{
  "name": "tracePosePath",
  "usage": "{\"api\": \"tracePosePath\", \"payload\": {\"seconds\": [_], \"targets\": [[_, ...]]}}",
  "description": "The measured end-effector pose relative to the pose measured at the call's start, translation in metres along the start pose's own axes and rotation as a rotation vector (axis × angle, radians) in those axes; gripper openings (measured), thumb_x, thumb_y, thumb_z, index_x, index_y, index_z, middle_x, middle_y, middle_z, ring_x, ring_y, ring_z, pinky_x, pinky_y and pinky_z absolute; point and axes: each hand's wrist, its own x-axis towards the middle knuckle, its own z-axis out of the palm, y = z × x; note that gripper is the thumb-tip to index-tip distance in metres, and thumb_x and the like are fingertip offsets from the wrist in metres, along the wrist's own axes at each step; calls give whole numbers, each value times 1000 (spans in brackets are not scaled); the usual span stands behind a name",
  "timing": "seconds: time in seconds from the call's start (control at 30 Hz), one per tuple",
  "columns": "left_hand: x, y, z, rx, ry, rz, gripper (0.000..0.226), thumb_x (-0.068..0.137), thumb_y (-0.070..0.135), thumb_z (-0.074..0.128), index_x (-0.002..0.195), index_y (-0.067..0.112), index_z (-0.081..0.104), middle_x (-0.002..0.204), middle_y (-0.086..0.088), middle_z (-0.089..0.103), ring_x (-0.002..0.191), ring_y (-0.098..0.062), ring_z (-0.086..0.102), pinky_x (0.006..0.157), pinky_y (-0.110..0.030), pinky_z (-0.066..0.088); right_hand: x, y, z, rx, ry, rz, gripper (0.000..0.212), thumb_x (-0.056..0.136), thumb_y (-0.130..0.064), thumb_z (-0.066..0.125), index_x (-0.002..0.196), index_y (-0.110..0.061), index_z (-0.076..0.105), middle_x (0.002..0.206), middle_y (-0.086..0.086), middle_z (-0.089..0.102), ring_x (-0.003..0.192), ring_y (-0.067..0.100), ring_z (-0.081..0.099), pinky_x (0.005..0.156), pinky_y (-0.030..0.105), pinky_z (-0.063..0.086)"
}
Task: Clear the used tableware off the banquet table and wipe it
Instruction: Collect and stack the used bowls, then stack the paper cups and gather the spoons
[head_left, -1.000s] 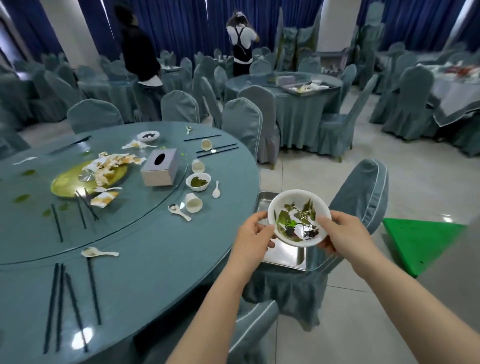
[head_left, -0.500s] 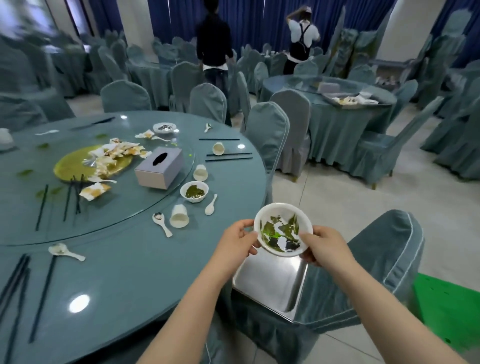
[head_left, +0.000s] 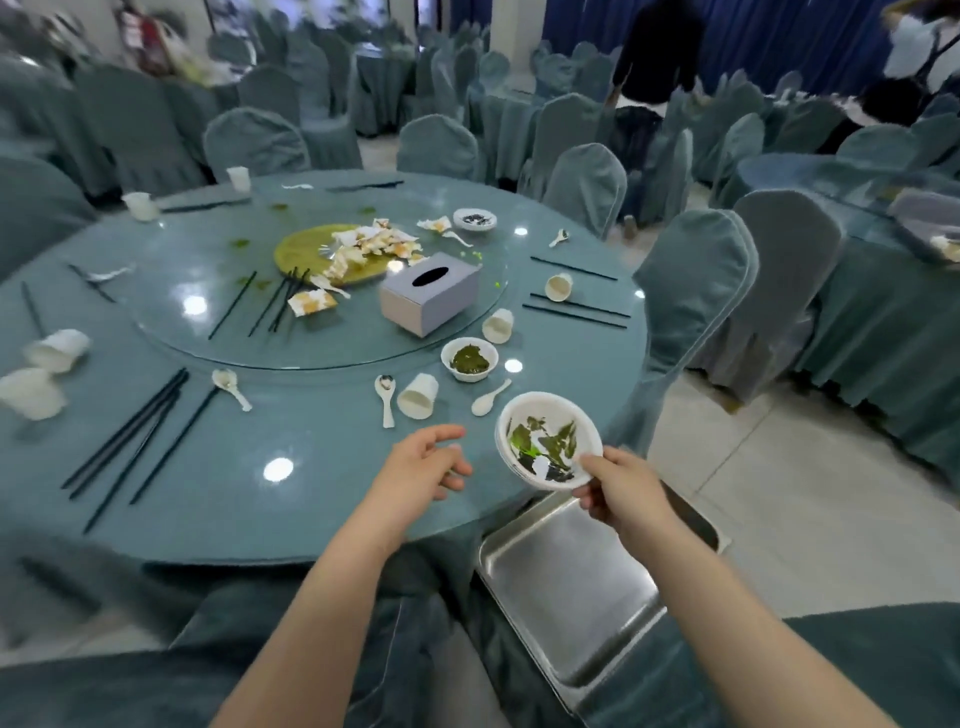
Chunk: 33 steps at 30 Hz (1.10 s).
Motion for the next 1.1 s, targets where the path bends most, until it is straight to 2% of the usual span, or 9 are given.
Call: {"api": "tracePosePath", "payload": {"seconds": [0.17, 0.4, 0.57, 0.7, 0.87, 0.97, 1.1], "targets": [[-3, -16, -25, -57, 153, -58, 24, 97, 12, 44, 104, 28, 60, 72, 4, 67, 57, -6, 58, 58, -19, 45, 36, 1, 36, -4, -92, 19, 14, 93, -14, 51, 89, -11, 64, 51, 2, 57, 44, 13, 47, 47, 25, 38], [5, -25, -80, -48, 258, -96, 24, 97, 10, 43, 105, 25, 60, 75, 1, 66, 60, -9, 58, 59, -20, 45, 72, -6, 88, -34, -119, -37, 15, 96, -21, 50, 92, -17, 64, 58, 4, 60, 50, 13, 51, 49, 25, 44], [29, -32, -114, -135, 316, -122, 26, 95, 3, 44, 102, 22, 61, 67, 1, 67, 54, -7, 60, 59, -22, 46, 103, -9, 112, -37, -79, -39, 15, 96, -22, 51, 90, -17, 63, 65, 6, 61, 54, 14, 51, 49, 25, 43], [53, -38, -124, -175, 350, -176, 27, 91, 1, 48, 99, 22, 63, 66, 1, 69, 55, -9, 62, 59, -22, 47, 138, -13, 127, -46, -66, -15, 14, 96, -21, 50, 91, -14, 61, 62, 4, 60, 52, 14, 50, 47, 25, 42], [94, -47, -132, -157, 429, -234, 25, 92, 1, 49, 102, 21, 62, 75, -5, 68, 59, -11, 61, 64, -24, 47, 207, -26, 150, -38, -73, -22, 20, 94, -16, 50, 112, -7, 55, 68, 10, 58, 48, 15, 50, 39, 20, 41], [119, -49, -134, -133, 469, -260, 24, 92, 1, 50, 103, 19, 62, 77, -5, 67, 61, -12, 60, 63, -23, 46, 250, -31, 158, -81, -85, -20, 30, 96, -18, 51, 125, -14, 46, 67, 9, 58, 48, 15, 50, 36, 17, 41], [160, -49, -127, -59, 472, -302, 25, 92, 0, 50, 106, 17, 61, 78, -5, 66, 64, -12, 60, 62, -21, 45, 299, -31, 164, -188, -70, -38, 29, 95, -21, 52, 123, -15, 47, 77, 9, 61, 51, 16, 54, 44, 22, 45]]}}
